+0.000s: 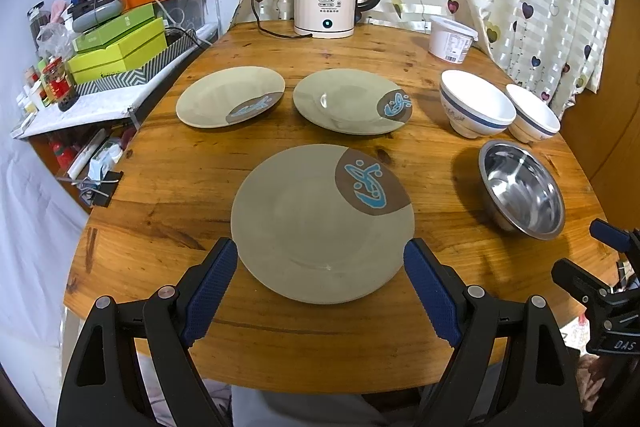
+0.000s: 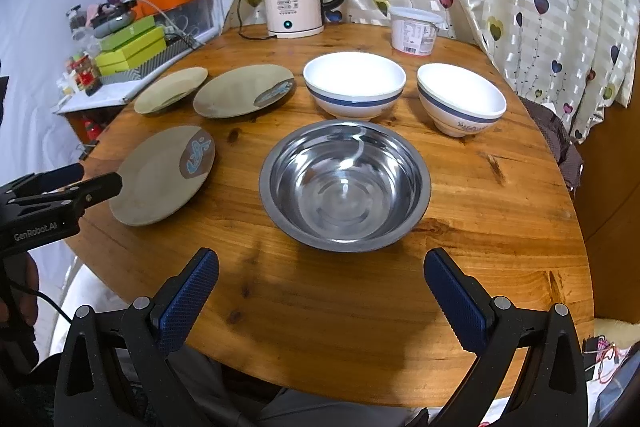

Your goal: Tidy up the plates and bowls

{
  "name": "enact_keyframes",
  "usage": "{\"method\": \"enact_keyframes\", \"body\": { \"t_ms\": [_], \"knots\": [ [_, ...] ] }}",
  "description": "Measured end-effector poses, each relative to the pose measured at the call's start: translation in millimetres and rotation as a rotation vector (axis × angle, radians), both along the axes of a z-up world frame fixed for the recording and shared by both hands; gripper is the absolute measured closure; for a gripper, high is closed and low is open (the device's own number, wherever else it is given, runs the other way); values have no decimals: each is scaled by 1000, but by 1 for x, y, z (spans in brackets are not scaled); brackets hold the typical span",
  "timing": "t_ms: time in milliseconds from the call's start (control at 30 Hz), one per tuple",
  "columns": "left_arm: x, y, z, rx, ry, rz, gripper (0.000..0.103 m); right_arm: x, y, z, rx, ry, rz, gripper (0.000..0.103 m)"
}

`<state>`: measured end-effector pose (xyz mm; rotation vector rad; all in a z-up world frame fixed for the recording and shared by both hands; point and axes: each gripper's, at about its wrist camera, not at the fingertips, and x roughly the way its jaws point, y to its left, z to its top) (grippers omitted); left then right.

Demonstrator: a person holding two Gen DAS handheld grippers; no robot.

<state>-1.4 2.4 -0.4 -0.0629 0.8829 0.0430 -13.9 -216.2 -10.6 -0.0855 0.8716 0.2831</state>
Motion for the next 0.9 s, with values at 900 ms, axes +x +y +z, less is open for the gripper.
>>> {"method": "enact_keyframes", "body": {
  "t_ms": [900],
  "knots": [
    [3, 4, -8, -25, 35, 12, 17, 3, 2, -1, 13, 4, 20, 0]
  ]
}}
